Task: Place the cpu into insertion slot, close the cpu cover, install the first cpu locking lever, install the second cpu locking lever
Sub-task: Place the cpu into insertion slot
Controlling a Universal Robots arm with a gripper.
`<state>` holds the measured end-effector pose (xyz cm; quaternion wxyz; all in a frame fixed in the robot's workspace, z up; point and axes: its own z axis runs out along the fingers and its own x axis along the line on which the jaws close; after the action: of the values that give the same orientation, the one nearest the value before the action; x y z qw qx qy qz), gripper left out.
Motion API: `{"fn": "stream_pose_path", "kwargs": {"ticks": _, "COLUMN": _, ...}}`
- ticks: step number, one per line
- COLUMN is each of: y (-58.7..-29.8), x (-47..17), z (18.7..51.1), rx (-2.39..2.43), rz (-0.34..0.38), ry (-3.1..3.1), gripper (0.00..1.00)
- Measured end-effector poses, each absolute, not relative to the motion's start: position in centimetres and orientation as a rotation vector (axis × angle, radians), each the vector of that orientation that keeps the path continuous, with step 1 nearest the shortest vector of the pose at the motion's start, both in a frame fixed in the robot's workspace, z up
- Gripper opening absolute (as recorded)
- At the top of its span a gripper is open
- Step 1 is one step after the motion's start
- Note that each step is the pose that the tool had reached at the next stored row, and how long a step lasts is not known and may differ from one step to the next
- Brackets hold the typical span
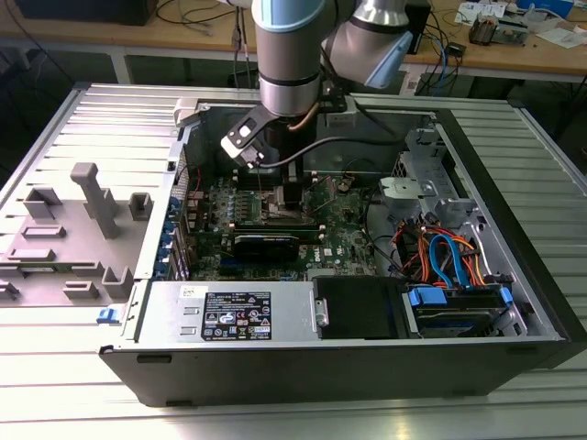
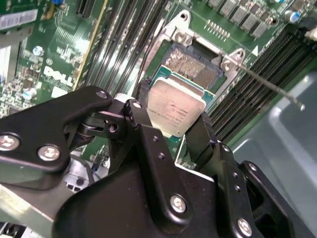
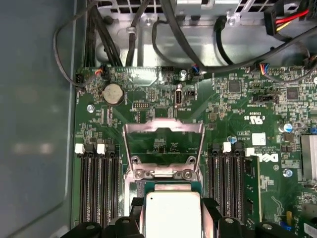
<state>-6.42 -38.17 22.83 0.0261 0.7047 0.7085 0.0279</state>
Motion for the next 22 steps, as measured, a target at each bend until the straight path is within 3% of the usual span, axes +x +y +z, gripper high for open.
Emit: {"fn": "stream_pose_path", "kwargs": {"ticks": 22, "y": -37.9, "x": -6.9, "z": 20.4, "rx": 2.175, "rz": 0.087, "ry": 2.192, "gripper": 0.54}}
